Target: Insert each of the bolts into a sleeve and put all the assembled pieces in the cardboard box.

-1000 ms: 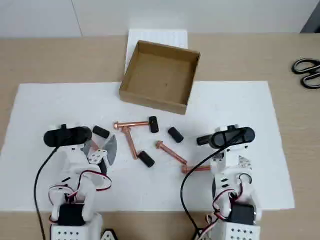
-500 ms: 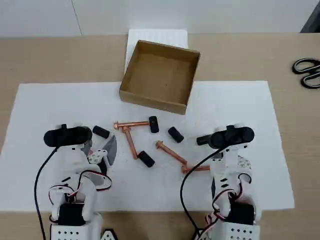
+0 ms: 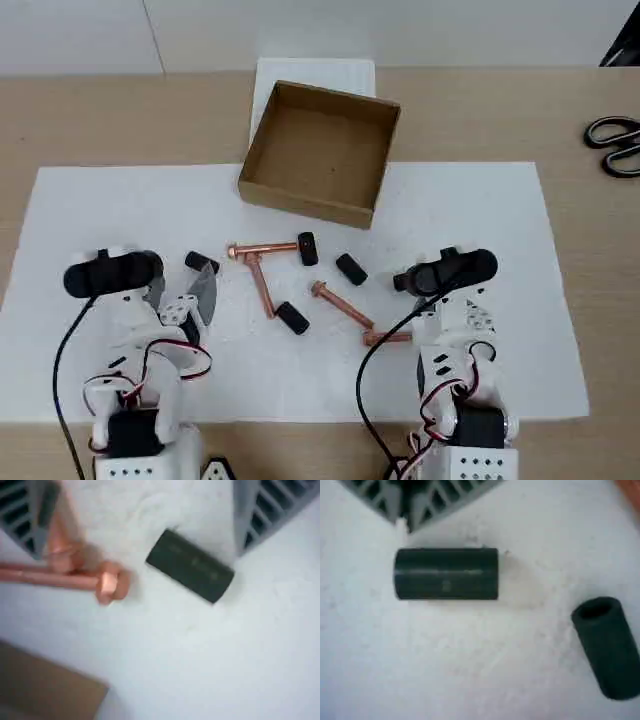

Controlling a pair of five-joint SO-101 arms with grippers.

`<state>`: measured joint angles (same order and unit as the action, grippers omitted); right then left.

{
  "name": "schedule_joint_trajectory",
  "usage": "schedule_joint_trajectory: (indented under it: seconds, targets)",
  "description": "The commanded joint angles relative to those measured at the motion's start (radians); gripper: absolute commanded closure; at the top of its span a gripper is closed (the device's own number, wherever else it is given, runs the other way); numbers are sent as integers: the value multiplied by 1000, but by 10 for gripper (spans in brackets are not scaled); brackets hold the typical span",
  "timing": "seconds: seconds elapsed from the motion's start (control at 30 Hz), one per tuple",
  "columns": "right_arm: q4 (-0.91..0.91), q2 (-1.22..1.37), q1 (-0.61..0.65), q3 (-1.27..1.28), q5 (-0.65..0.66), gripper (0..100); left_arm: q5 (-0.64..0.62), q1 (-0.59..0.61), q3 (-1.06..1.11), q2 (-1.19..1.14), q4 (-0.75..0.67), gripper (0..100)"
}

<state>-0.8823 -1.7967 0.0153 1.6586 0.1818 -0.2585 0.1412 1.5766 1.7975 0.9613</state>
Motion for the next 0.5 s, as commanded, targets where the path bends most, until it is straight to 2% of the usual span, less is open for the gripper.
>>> schedule_joint_trajectory:
  seconds: [0.0,0.1,0.2,0.4,0.47]
  targets:
    - [-21,-7,10,-141,-5,943,3,11,-145,8,66,758]
    - [-77,39,10,-244,-57,847,17,12,-245,-17,164,758]
    - [-107,188,8,-359,-123,800,60,18,-384,-169,226,758]
    - [-159,734,2,-738,-123,801,68,130,-774,-816,163,758]
    - [-191,924,2,-850,-123,801,69,184,-906,-1034,236,758]
